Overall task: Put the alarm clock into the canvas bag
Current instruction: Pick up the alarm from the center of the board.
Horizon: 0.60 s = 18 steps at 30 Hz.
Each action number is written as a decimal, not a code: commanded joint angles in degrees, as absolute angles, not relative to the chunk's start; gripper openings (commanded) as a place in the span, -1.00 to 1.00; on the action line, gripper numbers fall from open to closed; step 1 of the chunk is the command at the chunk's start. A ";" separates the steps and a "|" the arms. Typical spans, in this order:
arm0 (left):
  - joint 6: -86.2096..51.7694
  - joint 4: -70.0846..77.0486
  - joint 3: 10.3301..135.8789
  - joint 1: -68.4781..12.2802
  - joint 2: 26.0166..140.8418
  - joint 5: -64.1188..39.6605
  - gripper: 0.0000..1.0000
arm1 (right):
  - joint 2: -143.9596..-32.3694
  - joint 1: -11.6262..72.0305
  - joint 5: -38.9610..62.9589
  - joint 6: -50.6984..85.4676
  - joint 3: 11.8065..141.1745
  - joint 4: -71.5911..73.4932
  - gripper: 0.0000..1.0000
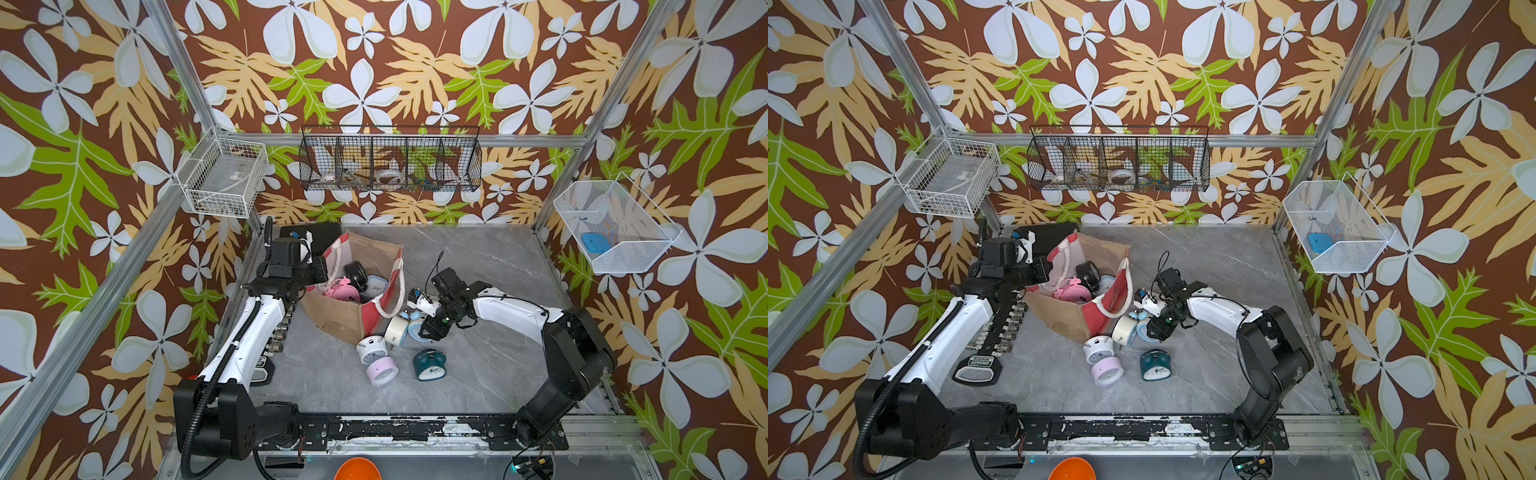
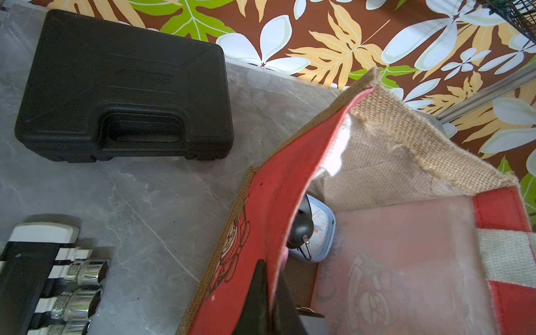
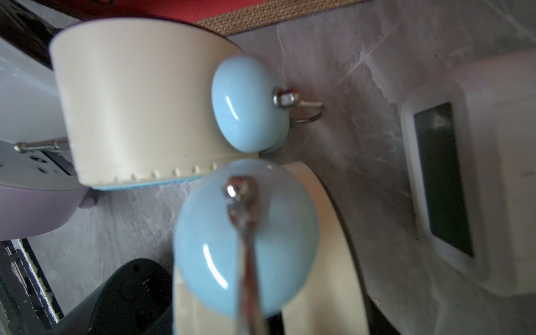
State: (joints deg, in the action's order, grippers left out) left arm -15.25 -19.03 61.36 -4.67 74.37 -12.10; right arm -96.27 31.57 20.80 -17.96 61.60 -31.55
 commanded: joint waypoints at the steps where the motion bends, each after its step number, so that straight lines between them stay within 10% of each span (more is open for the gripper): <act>1: -15.00 -18.15 61.65 -4.66 74.55 -11.87 -1.00 | -94.84 31.65 20.56 -17.67 61.70 -31.95 0.10; 18: -14.94 -18.19 61.61 -4.72 74.84 -11.95 -1.00 | -89.76 31.64 17.52 -15.42 62.44 -32.26 -0.02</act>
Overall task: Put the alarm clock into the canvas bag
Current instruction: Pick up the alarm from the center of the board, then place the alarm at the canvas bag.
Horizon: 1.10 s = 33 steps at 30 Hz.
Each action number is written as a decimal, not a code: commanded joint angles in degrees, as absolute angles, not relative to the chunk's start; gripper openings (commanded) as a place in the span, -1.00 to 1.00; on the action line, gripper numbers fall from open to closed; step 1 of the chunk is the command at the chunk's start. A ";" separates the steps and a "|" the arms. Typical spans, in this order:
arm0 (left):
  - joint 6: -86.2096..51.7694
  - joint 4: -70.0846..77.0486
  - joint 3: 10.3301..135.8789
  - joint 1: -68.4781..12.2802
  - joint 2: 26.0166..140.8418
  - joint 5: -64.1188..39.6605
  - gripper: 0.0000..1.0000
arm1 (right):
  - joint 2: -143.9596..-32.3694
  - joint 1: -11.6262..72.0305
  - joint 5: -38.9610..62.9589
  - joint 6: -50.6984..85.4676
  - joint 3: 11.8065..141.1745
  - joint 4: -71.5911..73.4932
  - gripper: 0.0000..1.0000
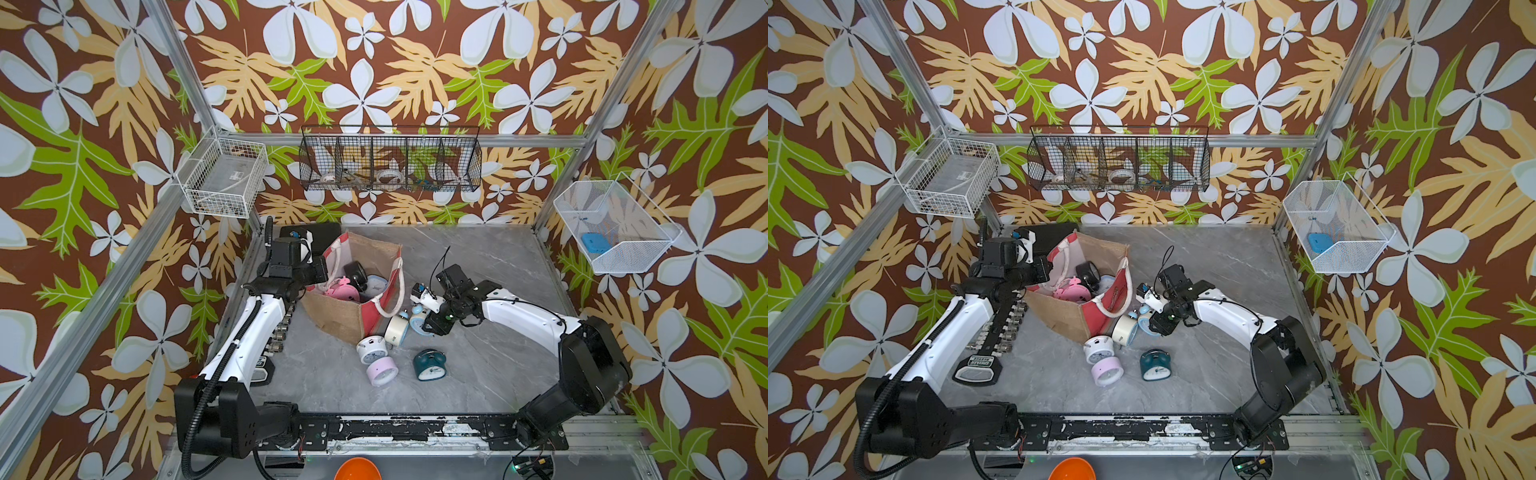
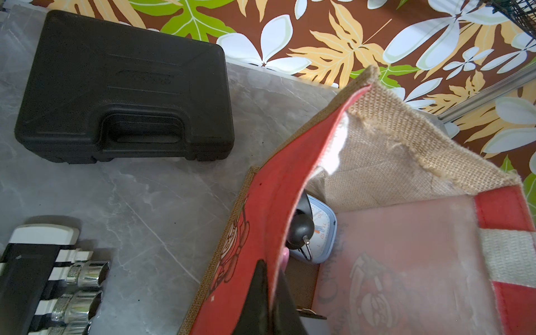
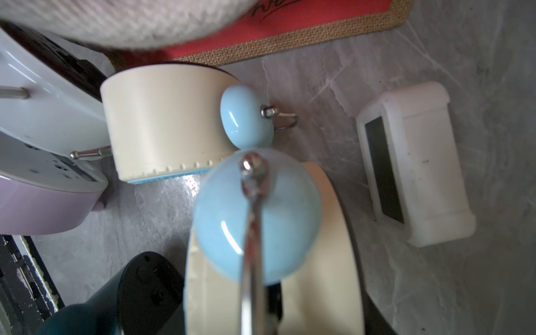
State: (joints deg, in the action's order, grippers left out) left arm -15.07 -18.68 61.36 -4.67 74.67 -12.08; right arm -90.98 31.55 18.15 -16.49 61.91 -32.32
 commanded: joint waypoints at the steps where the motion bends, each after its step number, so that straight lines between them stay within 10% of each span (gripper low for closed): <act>1: -14.91 -18.19 61.63 -4.68 74.87 -12.03 -1.00 | -89.22 31.65 17.27 -15.23 62.56 -32.33 -0.02; 33: -15.08 -17.84 61.57 -4.71 74.43 -13.80 -1.00 | -90.15 41.59 7.42 -4.26 95.39 -35.83 -0.07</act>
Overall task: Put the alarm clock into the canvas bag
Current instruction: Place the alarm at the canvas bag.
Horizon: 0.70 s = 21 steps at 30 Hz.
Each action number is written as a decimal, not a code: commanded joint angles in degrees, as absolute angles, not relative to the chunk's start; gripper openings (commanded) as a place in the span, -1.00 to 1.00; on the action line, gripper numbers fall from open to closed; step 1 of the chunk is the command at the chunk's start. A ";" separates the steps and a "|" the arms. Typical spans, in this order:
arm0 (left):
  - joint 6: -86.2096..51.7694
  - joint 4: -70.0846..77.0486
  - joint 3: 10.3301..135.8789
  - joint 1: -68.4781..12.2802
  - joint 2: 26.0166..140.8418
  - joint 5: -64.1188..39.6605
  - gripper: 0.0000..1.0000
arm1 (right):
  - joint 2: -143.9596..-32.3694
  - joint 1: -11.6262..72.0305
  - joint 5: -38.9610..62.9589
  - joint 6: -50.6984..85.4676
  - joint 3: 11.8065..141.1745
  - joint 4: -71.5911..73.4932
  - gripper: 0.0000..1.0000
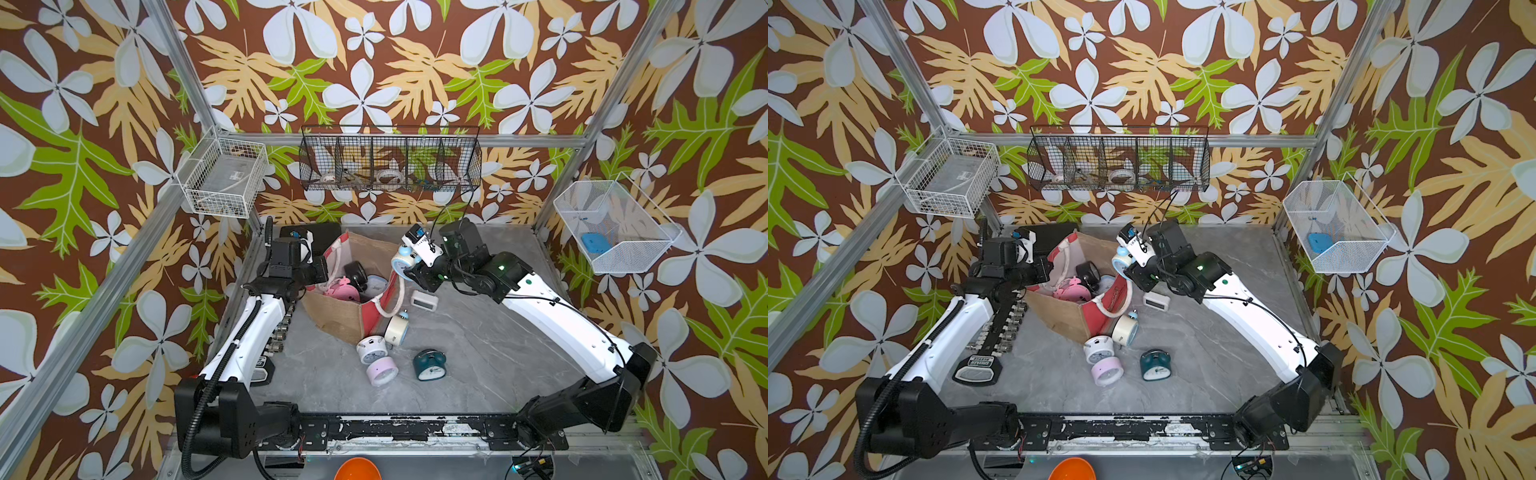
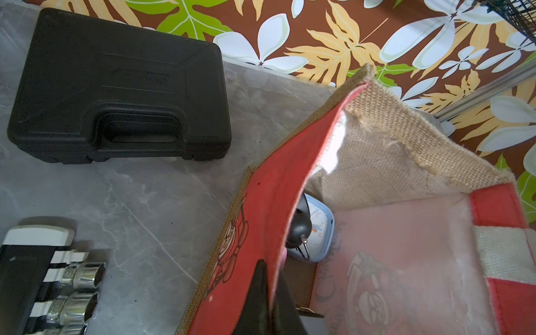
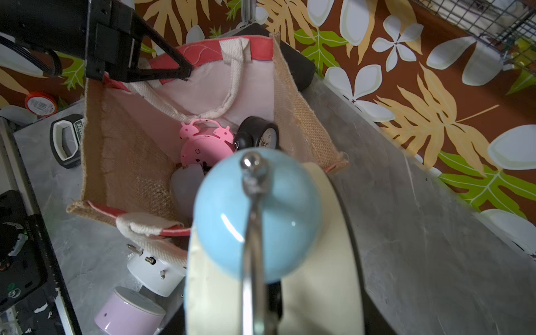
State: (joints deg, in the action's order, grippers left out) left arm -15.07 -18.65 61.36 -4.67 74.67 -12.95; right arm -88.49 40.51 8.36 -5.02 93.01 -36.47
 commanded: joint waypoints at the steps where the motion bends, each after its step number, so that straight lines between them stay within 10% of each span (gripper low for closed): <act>1: -15.15 -17.72 61.60 -4.66 74.40 -13.80 -1.00 | -91.79 42.25 7.43 -4.15 97.28 -36.02 -0.07; 21: -15.37 -17.52 61.42 -4.66 73.97 -14.30 -1.00 | -118.03 45.38 -1.99 -4.41 120.93 -44.96 -0.09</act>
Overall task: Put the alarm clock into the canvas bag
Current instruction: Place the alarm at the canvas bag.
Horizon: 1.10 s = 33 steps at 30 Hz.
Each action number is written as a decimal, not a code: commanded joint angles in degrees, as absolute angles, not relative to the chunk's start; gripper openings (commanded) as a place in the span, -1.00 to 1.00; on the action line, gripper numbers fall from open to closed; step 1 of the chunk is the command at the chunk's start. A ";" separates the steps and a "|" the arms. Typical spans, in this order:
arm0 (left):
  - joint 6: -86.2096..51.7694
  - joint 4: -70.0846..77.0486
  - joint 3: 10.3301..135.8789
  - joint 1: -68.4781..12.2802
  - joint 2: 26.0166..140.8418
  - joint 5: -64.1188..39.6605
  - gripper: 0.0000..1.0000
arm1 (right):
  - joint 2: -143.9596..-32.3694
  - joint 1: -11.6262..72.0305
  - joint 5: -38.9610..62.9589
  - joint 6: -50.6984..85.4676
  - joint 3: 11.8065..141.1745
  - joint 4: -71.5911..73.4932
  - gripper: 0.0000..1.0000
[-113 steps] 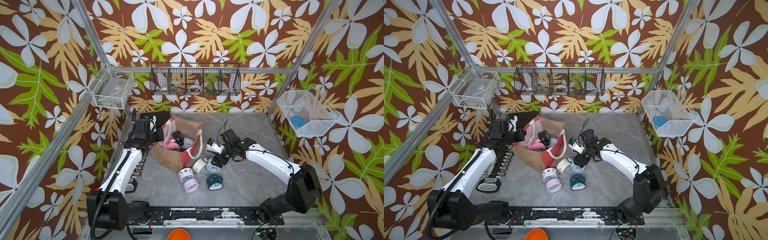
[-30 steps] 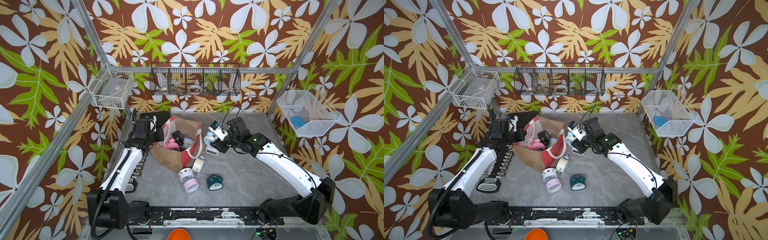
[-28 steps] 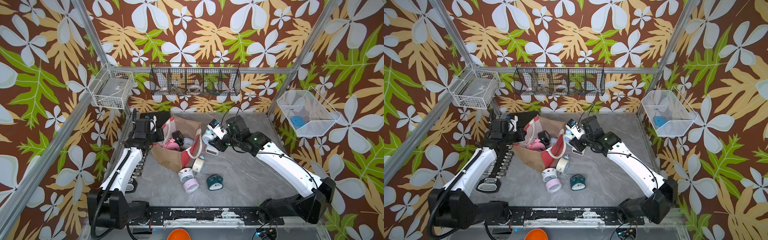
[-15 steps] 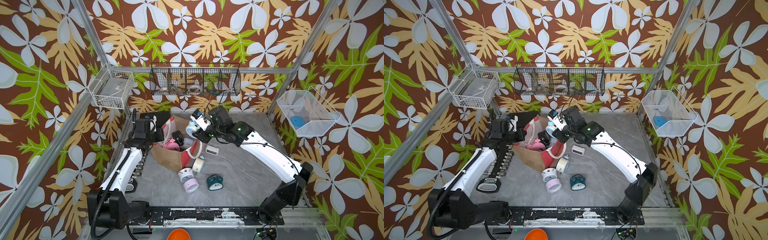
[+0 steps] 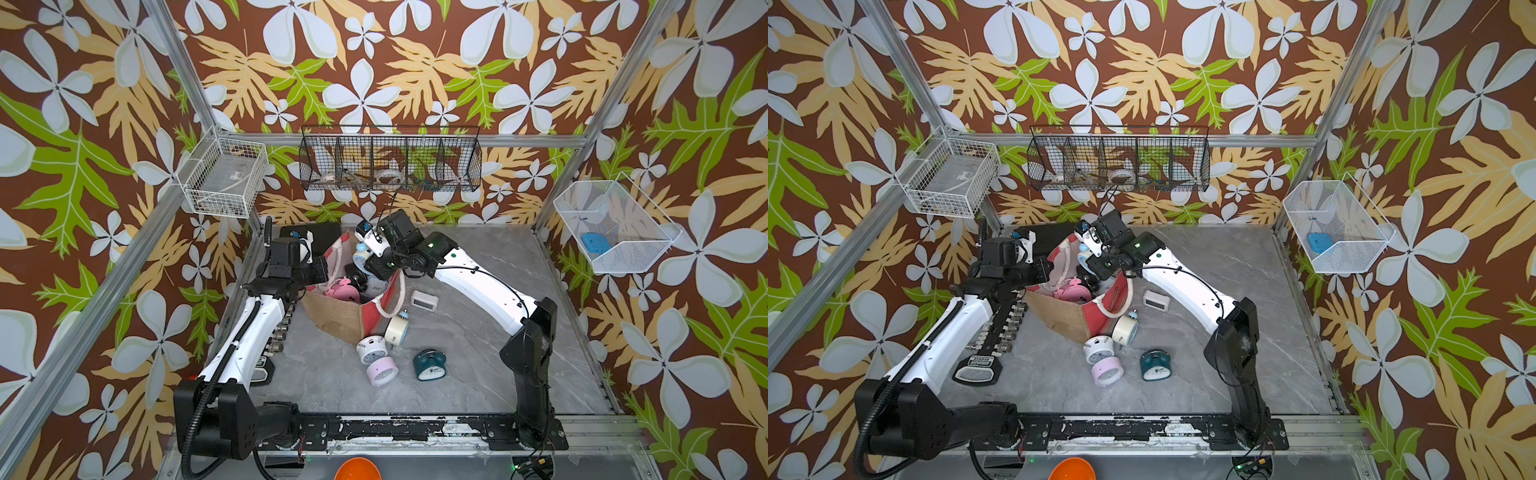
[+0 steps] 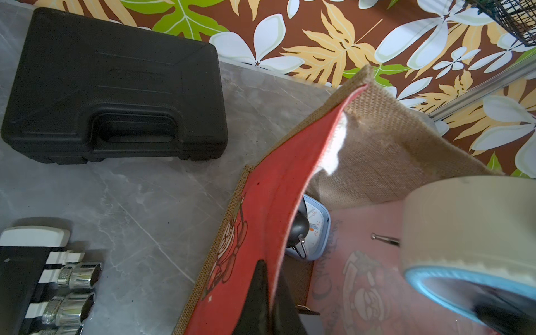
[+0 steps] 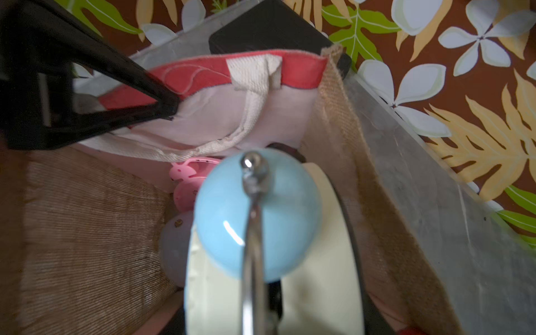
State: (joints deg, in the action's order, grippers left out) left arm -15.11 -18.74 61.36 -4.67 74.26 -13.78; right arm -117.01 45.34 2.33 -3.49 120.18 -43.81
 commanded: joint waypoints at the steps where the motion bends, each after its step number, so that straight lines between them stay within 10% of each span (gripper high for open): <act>1: -15.38 -17.50 61.44 -4.66 73.94 -14.33 -1.00 | -118.80 45.36 -3.06 -4.76 121.02 -45.31 -0.09; 33: -15.27 -17.49 61.39 -4.69 73.62 -13.95 -1.00 | -137.94 44.76 -5.70 -7.56 129.98 -51.94 0.03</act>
State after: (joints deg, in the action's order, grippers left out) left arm -15.14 -18.87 61.36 -4.69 73.95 -13.76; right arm -136.66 44.66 -7.97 -7.55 129.86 -50.15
